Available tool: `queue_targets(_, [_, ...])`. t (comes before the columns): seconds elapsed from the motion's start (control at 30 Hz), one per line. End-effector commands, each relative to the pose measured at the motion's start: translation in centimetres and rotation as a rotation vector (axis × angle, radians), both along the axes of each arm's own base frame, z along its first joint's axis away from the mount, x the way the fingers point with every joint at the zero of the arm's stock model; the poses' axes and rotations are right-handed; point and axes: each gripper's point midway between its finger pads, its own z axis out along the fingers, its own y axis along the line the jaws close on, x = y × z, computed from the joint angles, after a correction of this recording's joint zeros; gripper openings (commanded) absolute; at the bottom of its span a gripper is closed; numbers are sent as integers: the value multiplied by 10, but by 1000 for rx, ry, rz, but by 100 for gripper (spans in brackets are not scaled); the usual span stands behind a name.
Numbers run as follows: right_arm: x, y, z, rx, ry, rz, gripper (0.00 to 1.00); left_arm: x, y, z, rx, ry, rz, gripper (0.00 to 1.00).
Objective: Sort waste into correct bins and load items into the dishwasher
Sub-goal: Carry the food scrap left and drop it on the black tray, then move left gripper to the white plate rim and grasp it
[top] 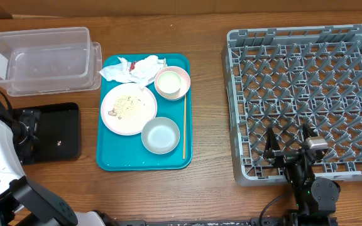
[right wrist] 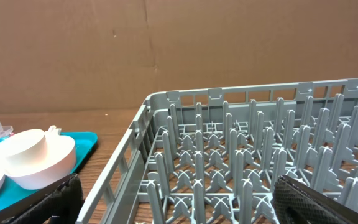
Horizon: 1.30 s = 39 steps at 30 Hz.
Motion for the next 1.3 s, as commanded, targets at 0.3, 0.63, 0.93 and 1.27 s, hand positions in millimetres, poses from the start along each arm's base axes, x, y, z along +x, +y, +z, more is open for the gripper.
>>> queue_targets(0.3, [0,-1,-1,-3,-7,-5,100,49,-93,11,-214,-203,-601,100])
queue_targets(0.63, [0,-1,-1,-3,-7,-5,100,88,-223,12,-182,-254,-1114,97])
queue_targets(0.93, [0,-1,-1,-3,-6,-5,100,101,-263,8,286,-51,-1287,93])
queue_targets(1.27, [0,-1,-1,-3,-7,-5,100,116,-265,12,408,-103,-1114,4])
